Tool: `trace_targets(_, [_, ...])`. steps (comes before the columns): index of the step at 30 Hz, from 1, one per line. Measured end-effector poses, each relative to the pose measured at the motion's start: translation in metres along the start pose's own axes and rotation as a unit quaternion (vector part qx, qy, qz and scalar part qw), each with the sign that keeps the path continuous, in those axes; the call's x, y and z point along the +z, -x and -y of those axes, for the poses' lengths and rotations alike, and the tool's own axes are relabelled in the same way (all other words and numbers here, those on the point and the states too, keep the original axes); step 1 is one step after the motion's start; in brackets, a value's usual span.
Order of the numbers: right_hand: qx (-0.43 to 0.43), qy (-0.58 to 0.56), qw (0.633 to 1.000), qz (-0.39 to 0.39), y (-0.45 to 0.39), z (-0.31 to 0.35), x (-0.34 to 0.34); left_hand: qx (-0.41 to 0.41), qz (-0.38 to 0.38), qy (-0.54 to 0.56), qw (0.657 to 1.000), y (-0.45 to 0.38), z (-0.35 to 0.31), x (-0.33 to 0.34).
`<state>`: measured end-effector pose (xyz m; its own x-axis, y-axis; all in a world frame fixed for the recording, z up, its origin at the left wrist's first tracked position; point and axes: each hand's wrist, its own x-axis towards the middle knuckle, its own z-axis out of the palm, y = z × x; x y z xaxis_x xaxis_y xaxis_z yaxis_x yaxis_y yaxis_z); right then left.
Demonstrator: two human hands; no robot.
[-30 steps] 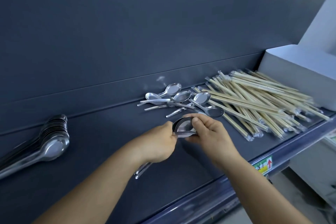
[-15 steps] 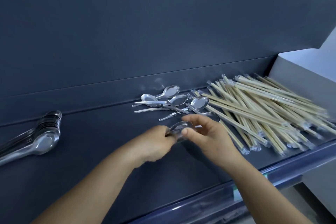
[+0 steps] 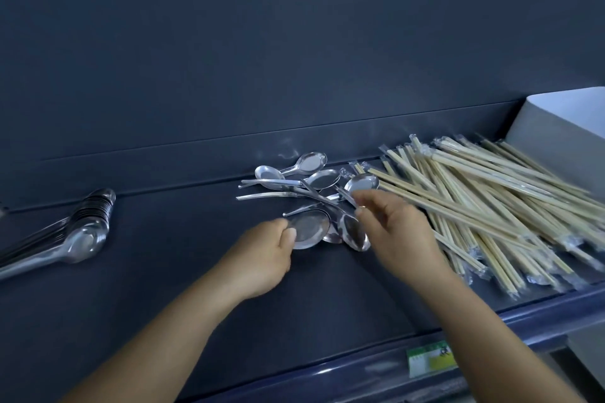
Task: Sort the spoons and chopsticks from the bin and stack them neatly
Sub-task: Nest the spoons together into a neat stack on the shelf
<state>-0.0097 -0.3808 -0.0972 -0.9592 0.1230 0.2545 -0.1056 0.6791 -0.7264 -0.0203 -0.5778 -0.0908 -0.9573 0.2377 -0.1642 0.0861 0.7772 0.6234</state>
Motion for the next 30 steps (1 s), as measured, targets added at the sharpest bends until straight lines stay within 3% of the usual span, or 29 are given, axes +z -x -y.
trace_targets(3, [-0.085,0.175,0.976,0.093,0.0,-0.006,0.003,0.001,-0.027,0.026,0.999,0.0,0.0,-0.008])
trace_targets(6, [-0.133,0.144,0.967,0.162,0.006,-0.003,0.014,0.003,-0.041,0.046,0.998,0.001,-0.003,-0.012])
trace_targets(11, [-0.144,0.092,0.965,0.197,0.006,0.005,0.016,-0.002,-0.062,0.047,0.997,0.005,0.004,-0.015])
trace_targets(17, [-0.133,0.179,0.954,0.2,0.013,0.006,0.018,-0.009,-0.075,0.062,0.995,0.013,0.015,-0.02])
trace_targets(26, [-0.088,0.293,0.951,0.032,0.0,0.006,0.02,-0.001,-0.09,0.099,0.991,0.019,0.015,-0.03])
trace_targets(30, [-0.085,0.211,0.973,-0.05,-0.009,0.007,0.005,0.022,-0.115,0.102,0.988,0.015,0.006,-0.039])
